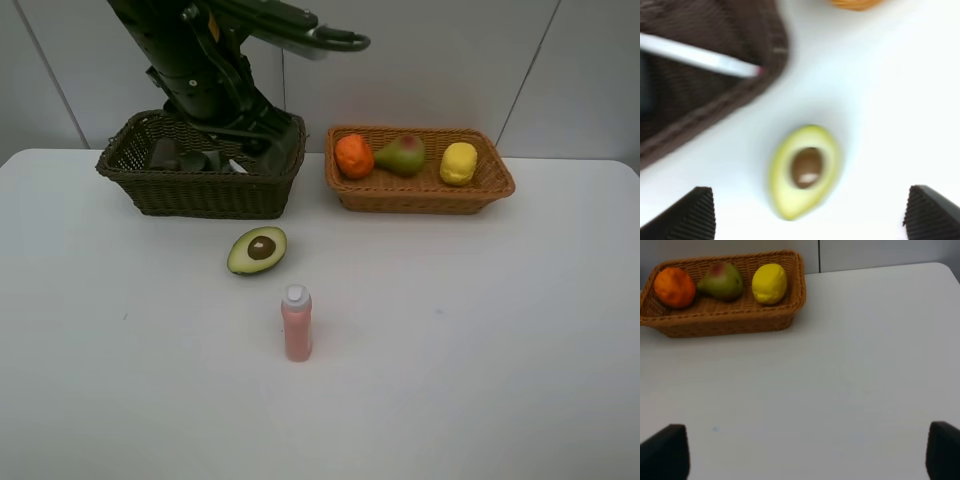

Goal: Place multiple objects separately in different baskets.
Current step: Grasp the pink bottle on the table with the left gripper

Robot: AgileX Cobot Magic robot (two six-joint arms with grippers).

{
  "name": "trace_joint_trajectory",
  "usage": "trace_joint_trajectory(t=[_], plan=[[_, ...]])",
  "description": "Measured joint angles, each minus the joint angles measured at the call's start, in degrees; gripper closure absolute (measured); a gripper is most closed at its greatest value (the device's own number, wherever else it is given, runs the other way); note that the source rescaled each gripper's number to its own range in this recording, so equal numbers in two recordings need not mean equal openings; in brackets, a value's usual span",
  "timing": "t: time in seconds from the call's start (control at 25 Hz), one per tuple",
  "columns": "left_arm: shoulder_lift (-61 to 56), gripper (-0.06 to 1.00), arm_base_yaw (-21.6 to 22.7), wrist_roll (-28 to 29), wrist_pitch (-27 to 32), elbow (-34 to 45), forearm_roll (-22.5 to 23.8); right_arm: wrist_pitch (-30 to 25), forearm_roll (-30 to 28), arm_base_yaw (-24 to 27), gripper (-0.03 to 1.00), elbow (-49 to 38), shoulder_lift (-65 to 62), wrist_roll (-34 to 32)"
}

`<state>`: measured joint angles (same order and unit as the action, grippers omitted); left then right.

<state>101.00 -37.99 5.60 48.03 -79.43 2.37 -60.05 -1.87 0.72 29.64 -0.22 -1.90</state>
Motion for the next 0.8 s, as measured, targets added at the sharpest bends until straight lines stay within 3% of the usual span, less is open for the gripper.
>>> trace_joint_trajectory(t=[0.28,0.52,0.8], plan=[[0.0,-0.05,-6.9,9.5,1.9,0.0,-5.1,0.0,0.0,0.0,-0.03,0.0,0.0,0.0],[0.1,-0.05,-6.9,15.1,8.0,0.0,-7.0,0.0,0.0,0.0,-0.03,0.0,0.0,0.0],[4.6,-0.05,-6.9,16.4,10.3,0.0,-9.5,0.0,0.0,0.0,-0.03,0.0,0.0,0.0]])
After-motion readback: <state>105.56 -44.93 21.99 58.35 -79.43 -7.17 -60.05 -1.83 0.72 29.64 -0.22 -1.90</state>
